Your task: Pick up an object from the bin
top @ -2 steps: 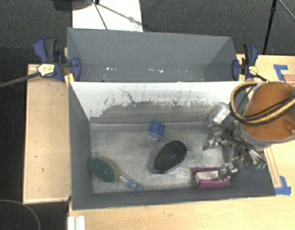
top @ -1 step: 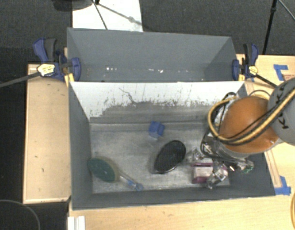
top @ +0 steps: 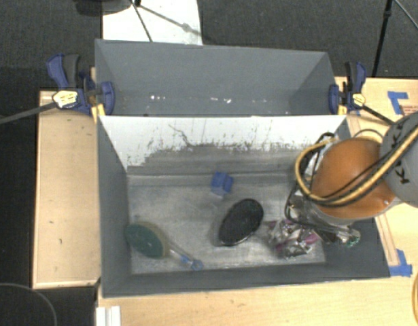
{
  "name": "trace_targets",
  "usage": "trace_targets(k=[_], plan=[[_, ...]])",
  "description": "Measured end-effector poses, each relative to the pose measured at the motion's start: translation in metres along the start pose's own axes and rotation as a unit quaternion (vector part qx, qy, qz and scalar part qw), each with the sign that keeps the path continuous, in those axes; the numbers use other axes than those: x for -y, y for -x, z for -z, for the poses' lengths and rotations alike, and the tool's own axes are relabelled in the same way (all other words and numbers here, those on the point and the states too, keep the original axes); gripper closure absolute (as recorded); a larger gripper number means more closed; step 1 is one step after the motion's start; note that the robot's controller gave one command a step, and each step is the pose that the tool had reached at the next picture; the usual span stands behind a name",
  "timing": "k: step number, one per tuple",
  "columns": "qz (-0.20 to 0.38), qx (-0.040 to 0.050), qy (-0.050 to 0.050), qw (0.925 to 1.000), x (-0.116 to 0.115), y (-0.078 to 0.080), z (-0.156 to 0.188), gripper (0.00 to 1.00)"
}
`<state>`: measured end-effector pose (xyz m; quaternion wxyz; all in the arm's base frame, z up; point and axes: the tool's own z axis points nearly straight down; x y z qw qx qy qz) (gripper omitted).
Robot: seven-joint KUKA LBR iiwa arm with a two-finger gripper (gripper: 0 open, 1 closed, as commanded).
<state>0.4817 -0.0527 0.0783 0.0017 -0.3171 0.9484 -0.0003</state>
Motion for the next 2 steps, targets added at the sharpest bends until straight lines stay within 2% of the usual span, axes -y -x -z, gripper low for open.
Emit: trace_targets(k=[1, 2], plan=[[0.004, 0.0022, -0.003, 1.0, 0.0056, -0.0037, 0.1298, 1.0], [0.004, -0.0003, 0.0, 1.0, 0.0044, -0.0043, 0.1255, 0.0]])
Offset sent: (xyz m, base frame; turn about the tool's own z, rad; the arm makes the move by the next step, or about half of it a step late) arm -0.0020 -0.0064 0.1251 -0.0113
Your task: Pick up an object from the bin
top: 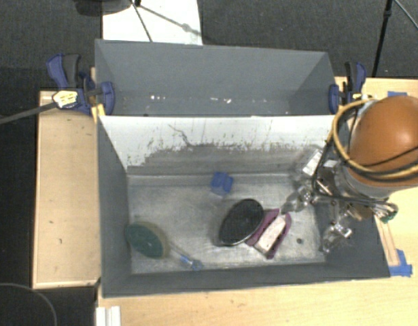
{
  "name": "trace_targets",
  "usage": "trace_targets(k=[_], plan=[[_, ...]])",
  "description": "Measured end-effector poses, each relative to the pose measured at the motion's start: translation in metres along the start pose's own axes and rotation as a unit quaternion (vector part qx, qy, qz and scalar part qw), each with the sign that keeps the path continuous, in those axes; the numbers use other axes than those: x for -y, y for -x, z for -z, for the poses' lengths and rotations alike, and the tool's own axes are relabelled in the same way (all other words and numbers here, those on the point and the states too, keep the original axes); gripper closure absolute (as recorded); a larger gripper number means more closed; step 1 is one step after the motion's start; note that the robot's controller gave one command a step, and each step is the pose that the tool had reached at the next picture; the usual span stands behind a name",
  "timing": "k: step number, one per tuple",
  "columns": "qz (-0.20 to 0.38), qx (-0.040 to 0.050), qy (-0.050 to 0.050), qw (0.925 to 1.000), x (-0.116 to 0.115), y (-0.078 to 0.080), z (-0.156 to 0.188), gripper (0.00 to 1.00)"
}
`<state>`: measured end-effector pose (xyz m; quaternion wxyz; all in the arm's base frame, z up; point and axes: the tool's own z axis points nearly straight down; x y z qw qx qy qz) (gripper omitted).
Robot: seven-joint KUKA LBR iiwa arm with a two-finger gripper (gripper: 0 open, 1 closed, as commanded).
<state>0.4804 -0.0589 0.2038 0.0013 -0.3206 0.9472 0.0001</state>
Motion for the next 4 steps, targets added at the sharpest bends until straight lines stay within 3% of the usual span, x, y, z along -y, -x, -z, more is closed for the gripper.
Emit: trace_targets(k=[1, 2, 3, 4], plan=[[0.16, 0.0014, 0.0, 0.987, -0.041, 0.052, -0.133, 0.0], [0.161, 0.0054, -0.002, 0.9869, -0.04, 0.054, -0.13, 1.0], [0.15, 0.0029, -0.003, 0.9887, -0.043, 0.061, -0.019, 1.0], [0.149, 0.0001, 0.0, 0.9889, -0.043, 0.059, -0.023, 0.0]])
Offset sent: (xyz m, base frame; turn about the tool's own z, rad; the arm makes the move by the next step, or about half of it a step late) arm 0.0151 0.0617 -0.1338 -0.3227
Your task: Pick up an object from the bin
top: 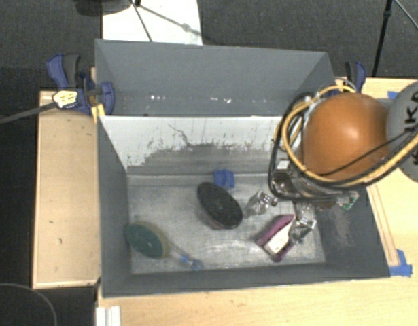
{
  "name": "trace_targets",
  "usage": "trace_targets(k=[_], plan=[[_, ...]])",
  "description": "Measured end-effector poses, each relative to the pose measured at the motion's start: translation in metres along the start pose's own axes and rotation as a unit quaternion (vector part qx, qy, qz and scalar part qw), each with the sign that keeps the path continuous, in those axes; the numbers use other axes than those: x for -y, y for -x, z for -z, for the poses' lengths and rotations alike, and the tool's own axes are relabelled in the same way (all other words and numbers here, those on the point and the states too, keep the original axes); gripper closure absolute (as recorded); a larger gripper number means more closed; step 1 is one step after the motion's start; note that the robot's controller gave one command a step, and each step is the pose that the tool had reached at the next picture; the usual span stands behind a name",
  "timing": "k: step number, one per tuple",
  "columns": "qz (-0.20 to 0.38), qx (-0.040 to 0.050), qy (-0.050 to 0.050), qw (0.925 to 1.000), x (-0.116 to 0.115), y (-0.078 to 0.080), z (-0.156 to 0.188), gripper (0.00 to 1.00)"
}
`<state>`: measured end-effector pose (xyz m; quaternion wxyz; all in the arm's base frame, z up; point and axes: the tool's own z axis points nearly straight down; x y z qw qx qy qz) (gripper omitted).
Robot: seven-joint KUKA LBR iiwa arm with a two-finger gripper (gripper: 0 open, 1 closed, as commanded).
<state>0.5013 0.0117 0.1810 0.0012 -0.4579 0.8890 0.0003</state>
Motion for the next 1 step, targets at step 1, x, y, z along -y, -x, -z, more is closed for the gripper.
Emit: trace_targets(k=[1], plan=[[0.106, -0.006, 0.005, 0.9944, 0.0277, -0.026, -0.1077, 0.0]])
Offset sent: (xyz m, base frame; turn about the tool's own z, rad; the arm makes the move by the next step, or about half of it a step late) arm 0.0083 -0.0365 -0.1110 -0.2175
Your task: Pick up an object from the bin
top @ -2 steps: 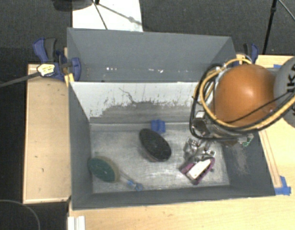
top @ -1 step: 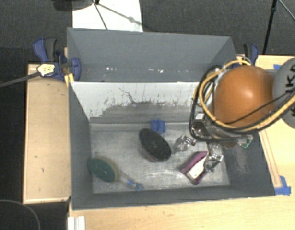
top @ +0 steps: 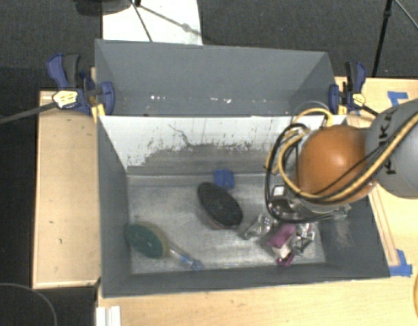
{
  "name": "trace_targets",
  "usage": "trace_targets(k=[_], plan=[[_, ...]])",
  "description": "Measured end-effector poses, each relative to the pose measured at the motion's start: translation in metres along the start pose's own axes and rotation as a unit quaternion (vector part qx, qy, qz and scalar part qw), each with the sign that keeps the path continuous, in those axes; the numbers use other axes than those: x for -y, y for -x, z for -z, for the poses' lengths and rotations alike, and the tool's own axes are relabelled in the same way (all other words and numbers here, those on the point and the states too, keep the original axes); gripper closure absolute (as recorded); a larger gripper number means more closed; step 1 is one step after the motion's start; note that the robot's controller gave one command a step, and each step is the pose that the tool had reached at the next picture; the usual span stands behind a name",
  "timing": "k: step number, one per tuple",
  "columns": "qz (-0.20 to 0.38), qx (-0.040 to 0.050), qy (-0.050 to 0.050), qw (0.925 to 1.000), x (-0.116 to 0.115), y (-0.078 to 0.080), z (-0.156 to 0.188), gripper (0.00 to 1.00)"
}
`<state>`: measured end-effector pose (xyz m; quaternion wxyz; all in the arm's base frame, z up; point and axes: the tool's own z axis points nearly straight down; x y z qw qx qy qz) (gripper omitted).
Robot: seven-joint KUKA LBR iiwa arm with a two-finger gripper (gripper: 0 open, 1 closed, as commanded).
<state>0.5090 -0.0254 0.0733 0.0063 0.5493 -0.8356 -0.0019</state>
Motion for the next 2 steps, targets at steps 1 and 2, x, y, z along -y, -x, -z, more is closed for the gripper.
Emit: trace_targets(k=[1, 2], plan=[[0.0, -0.0016, -0.006, 1.0, 0.004, -0.002, 0.003, 1.0], [0.106, 0.0044, -0.01, 0.9943, 0.03, -0.05, 0.19, 1.0]])
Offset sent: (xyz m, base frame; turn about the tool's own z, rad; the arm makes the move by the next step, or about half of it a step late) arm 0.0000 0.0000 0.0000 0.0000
